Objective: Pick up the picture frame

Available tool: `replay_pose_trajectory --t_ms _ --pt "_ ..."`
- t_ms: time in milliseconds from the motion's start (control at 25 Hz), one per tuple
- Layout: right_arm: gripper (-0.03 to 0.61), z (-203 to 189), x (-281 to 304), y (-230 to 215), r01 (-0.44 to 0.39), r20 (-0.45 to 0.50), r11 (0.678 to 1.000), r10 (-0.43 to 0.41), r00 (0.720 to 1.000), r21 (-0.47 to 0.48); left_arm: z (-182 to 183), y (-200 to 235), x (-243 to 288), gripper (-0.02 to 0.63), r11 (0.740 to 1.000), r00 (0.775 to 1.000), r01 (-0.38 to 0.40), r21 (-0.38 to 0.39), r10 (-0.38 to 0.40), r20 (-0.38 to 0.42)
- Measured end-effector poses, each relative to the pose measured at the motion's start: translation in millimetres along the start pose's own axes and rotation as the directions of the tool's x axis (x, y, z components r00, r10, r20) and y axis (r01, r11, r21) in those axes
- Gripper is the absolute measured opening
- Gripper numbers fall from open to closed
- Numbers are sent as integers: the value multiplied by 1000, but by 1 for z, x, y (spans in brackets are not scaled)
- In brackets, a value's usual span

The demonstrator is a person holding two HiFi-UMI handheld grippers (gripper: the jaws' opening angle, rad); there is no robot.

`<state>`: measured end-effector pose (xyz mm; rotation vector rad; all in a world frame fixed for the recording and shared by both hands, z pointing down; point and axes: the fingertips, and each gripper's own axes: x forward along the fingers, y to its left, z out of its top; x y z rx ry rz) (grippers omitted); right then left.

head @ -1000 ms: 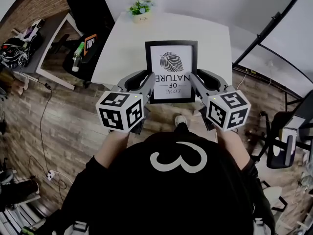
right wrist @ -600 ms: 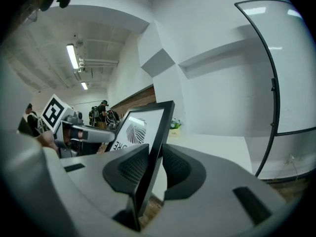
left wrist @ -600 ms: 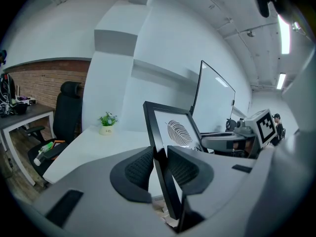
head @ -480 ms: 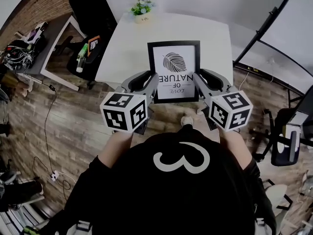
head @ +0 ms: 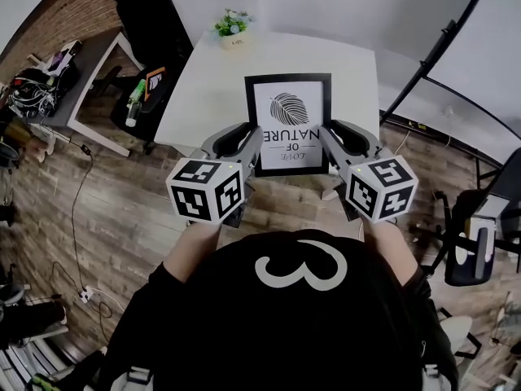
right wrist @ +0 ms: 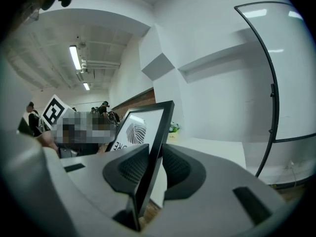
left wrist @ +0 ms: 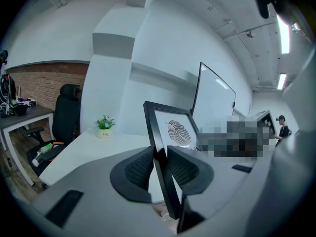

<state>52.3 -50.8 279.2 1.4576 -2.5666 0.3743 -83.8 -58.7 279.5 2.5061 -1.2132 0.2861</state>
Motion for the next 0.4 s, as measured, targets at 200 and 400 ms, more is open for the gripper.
replay_pose_trajectory --t_ms 200,400 --pt "98 3 1 -1 -9 -10 1000 9 1000 -2 2 -1 -1 97 1000 1000 -7 -7 7 -1" --pt "98 5 -12 -34 -31 -25 1000 31 999 -2 5 -26 24 97 999 999 -30 -17 30 -18"
